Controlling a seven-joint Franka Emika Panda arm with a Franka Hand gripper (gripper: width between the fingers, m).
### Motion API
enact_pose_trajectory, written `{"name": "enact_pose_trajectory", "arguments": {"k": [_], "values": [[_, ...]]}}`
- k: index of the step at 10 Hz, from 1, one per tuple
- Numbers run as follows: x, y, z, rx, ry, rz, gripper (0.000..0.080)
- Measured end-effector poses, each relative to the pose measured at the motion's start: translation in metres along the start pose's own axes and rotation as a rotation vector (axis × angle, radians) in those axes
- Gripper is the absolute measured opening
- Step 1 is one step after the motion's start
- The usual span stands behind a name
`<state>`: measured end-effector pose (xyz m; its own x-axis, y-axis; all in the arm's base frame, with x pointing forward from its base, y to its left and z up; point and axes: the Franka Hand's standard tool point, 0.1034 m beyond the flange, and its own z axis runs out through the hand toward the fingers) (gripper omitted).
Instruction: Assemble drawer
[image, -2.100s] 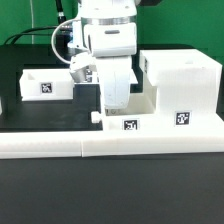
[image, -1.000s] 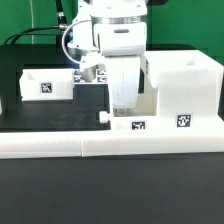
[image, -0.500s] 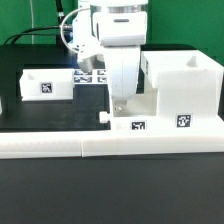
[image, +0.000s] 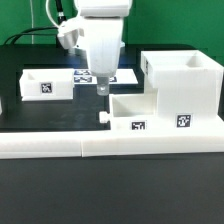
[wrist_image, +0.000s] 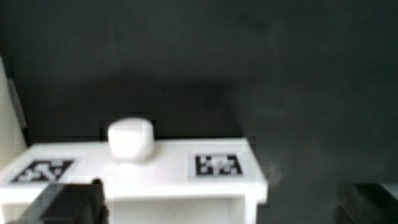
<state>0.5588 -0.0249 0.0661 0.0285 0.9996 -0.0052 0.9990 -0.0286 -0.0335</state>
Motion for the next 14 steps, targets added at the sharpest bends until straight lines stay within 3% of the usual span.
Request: {"name": "enact_pose_trajectory", "arguments": {"k": [4, 6, 9, 12, 14], "values": [[-0.019, -0.003, 0.006, 0.01, 0.013, -0.038, 0.0649], [-0.032, -0.007, 0.029, 0.02, 0.104, -0.071, 0.0649], [-0.03, -0.005, 0.045, 0.041, 0.185, -0.075, 0.0649], [-0.008, -0.003, 0.051, 0.055, 0.196, -0.043, 0.0649], [-0.003, -0.003, 0.052, 0.062, 0.19, 0.015, 0.0649]]}}
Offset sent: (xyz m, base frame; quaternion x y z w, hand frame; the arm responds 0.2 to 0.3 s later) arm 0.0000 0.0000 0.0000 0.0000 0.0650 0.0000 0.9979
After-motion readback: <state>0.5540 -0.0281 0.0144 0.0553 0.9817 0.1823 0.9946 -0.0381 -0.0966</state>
